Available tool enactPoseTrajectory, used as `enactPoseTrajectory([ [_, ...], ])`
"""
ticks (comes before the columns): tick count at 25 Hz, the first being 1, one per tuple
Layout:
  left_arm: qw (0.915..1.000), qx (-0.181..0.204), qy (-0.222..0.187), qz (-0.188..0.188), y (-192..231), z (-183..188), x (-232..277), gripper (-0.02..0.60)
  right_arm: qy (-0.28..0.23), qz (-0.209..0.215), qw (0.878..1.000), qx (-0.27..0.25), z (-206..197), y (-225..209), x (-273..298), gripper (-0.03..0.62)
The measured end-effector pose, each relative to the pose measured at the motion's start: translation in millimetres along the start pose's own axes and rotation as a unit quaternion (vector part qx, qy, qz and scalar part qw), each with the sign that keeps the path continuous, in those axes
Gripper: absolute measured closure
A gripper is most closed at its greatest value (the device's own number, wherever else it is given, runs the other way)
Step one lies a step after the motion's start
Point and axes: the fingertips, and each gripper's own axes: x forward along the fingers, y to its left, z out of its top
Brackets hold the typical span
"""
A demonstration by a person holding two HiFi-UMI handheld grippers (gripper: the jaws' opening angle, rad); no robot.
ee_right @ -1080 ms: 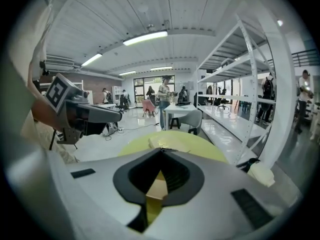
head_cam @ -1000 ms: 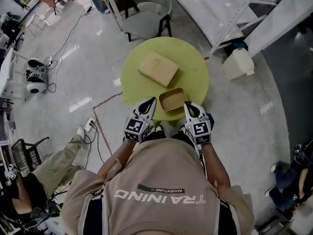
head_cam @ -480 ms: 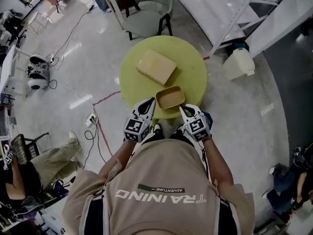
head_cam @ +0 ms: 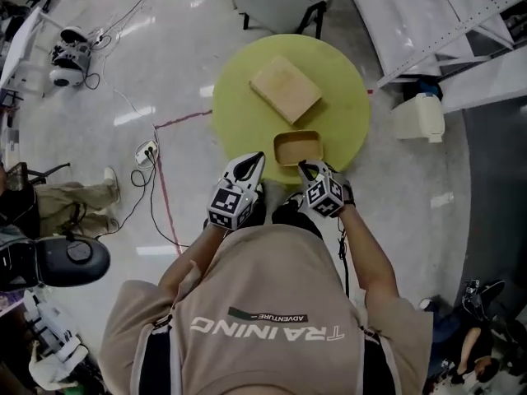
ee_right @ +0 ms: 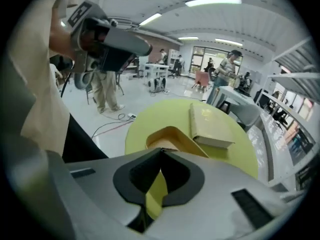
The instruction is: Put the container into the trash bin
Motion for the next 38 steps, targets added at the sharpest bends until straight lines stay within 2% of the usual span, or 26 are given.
enactPoseTrajectory([
  [4,0.9999,-0.013,0.001,0.009,8,-4,-5,0.580,0.046,0.039,0.996,-0.072,-7,12,25,0.585],
  [5,0.9999,-0.014,0.002,0.010,9,-4,-5,0.580,0.060,0.053,0.994,-0.080,-11,15,31,0.502],
  [6,0.9998,-0.014,0.003,0.010,10,-4,-5,0.580,0.074,0.066,0.991,-0.085,-15,17,35,0.454],
  [11,0.9999,-0.010,0.011,0.003,12,-5,-4,0.580,0.116,0.077,0.983,-0.118,-27,20,53,0.462],
  [16,0.9997,-0.014,0.018,-0.001,15,-4,2,0.580,0.144,0.083,0.980,-0.113,-44,22,66,0.467],
  [18,0.9997,-0.013,0.021,-0.005,14,-5,3,0.580,0.144,0.073,0.981,-0.111,-46,20,69,0.523],
  [21,0.9995,-0.010,0.026,-0.013,13,-8,5,0.580,0.141,0.065,0.983,-0.098,-44,18,71,0.563],
  [30,0.9988,-0.008,0.023,-0.043,-1,-4,2,0.580,0.122,0.032,0.988,-0.088,-30,19,54,0.569],
  [33,0.9986,-0.011,0.020,-0.049,-6,4,-1,0.580,0.122,0.027,0.990,-0.072,-27,20,44,0.569],
  [38,0.9972,-0.001,0.019,-0.073,-13,12,3,0.580,0.127,-0.004,0.991,-0.045,-32,12,30,0.569],
])
